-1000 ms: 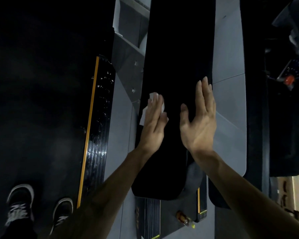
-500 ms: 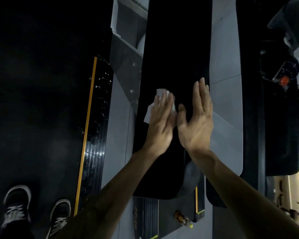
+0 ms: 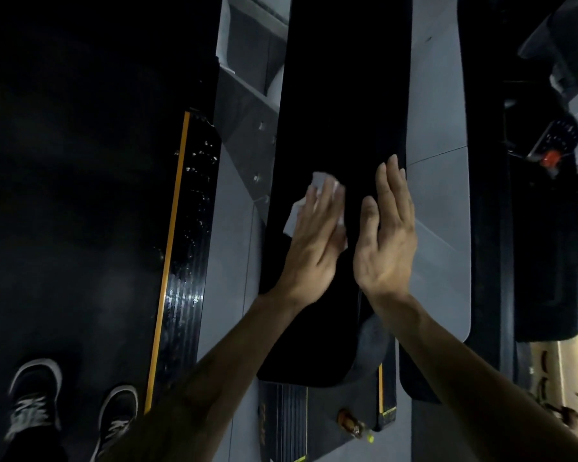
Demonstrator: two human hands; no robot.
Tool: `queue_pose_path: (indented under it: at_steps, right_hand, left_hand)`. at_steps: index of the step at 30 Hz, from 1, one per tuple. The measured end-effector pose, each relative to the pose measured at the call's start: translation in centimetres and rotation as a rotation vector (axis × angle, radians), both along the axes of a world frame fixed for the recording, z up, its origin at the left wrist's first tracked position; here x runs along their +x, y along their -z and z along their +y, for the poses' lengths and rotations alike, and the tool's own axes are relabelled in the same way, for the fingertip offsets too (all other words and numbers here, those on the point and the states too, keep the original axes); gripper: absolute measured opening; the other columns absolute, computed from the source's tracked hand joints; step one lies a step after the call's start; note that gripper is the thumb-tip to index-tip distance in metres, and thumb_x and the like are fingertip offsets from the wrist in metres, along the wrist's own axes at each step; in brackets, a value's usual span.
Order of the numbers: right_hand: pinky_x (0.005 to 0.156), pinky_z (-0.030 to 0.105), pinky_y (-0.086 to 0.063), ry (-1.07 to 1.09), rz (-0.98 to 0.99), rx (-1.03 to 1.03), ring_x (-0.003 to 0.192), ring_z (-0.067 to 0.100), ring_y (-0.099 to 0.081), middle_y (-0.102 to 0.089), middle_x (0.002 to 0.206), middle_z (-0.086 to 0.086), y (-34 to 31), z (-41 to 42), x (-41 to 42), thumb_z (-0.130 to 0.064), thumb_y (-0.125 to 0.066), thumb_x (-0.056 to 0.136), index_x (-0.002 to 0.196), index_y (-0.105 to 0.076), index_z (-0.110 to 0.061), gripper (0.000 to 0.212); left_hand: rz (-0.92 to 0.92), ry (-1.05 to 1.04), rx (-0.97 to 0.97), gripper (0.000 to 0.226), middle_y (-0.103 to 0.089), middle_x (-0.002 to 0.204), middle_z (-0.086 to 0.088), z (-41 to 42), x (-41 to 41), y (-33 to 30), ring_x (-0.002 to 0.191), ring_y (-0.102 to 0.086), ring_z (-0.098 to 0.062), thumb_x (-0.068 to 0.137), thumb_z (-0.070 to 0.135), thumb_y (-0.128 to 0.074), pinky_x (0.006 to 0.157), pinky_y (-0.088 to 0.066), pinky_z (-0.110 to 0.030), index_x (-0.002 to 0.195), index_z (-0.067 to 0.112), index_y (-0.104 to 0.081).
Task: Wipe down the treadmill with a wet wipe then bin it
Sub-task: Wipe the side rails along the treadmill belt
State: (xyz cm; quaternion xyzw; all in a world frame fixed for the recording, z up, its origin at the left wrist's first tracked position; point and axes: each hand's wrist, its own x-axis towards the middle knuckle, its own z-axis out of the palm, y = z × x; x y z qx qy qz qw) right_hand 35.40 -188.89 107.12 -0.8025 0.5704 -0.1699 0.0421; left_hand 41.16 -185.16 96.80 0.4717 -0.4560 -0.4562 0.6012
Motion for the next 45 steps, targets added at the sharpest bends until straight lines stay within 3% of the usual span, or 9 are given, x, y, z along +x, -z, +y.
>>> queue_pose_path:
  at_steps: [3,6,10,16,21,28,35,39,45]
  right_hand:
    - [0.126,0.039,-0.023,0.004,-0.005,0.013,0.157,0.02,-0.021,-0.029,0.167,0.006,0.0,0.0,0.0,-0.029,-0.029,0.11,0.156,-0.038,-0.004,0.053]
    - [0.127,0.033,-0.02,0.013,-0.025,0.024,0.157,0.017,-0.018,-0.028,0.168,0.003,-0.2,0.1,0.1,-0.03,-0.029,0.111,0.156,-0.038,-0.007,0.052]
    - [0.126,0.027,-0.019,0.015,-0.05,0.029,0.157,0.017,-0.019,-0.029,0.167,0.003,-0.2,0.2,0.1,-0.025,-0.031,0.111,0.156,-0.039,-0.007,0.049]
    - [0.126,0.037,-0.023,-0.015,-0.089,0.024,0.156,0.021,-0.023,-0.032,0.166,0.008,0.0,0.0,-0.2,-0.025,-0.026,0.11,0.153,-0.042,-0.002,0.051]
    - [0.127,0.033,-0.021,-0.029,-0.076,0.021,0.156,0.022,-0.023,-0.032,0.165,0.009,-0.1,-0.2,-0.3,-0.028,-0.022,0.11,0.153,-0.042,-0.002,0.054]
    - [0.123,0.019,-0.019,0.013,-0.044,0.013,0.156,0.019,-0.023,-0.031,0.166,0.002,0.0,-0.2,-0.2,-0.017,-0.036,0.107,0.155,-0.042,-0.009,0.049]
    - [0.12,0.013,-0.018,-0.026,0.012,0.075,0.154,0.014,-0.024,-0.03,0.166,-0.002,-1.3,-1.8,-0.3,-0.036,-0.03,0.108,0.156,-0.042,-0.012,0.055]
    - [0.127,0.023,-0.008,-0.138,0.057,0.145,0.158,0.014,-0.009,-0.019,0.17,0.002,-1.6,-4.9,-0.1,-0.032,-0.028,0.112,0.16,-0.03,-0.008,0.053]
    - [0.129,0.042,-0.013,-0.133,-0.002,0.152,0.158,0.013,-0.006,-0.017,0.171,-0.001,-1.4,-7.7,1.6,-0.034,-0.028,0.112,0.16,-0.028,-0.008,0.054]
  left_hand:
    - [-0.081,0.04,-0.092,0.055,0.002,0.172,-0.005,-4.0,1.8,-1.7,0.159,0.012,-0.02,0.113,0.023,-0.028,0.129,0.007,-0.045,0.163,0.009,-0.011]
    - [-0.022,0.009,0.041,0.058,0.005,0.172,-0.001,-7.0,3.3,-0.6,0.154,0.016,-0.007,0.112,0.032,-0.026,0.128,0.009,-0.036,0.164,0.013,-0.009]
    - [0.042,0.004,0.175,0.058,0.015,0.169,0.007,-5.4,2.8,0.5,0.154,0.02,-0.005,0.113,0.035,-0.024,0.127,0.011,-0.037,0.164,0.02,0.0]
    - [-0.105,0.022,-0.094,0.057,-0.002,0.172,-0.013,-1.0,0.6,-0.3,0.159,0.009,-0.029,0.112,0.022,-0.031,0.128,-0.001,-0.057,0.162,0.003,-0.013]
    - [-0.17,0.043,-0.15,0.059,-0.001,0.171,-0.011,-5.6,2.5,-2.0,0.159,0.006,-0.023,0.11,0.03,-0.025,0.129,0.003,-0.048,0.162,0.004,-0.013]
    - [0.017,0.017,0.151,0.061,0.018,0.17,0.004,-7.0,3.2,-0.8,0.155,0.02,-0.008,0.113,0.038,-0.021,0.129,0.007,-0.045,0.164,0.017,0.005]
    - [-0.106,0.004,-0.036,0.055,0.001,0.173,-0.005,-3.1,1.3,-1.9,0.159,0.011,-0.021,0.113,0.024,-0.026,0.129,0.003,-0.051,0.164,0.009,-0.012]
    - [-0.12,-0.019,-0.08,0.054,0.0,0.173,-0.006,-7.7,2.8,-2.6,0.159,0.009,-0.02,0.113,0.023,-0.024,0.129,0.006,-0.047,0.164,0.011,-0.012]
    - [0.029,-0.027,0.189,0.058,0.013,0.172,0.007,-11.0,4.5,-0.9,0.155,0.017,-0.002,0.114,0.039,-0.021,0.128,0.01,-0.035,0.164,0.023,0.001]
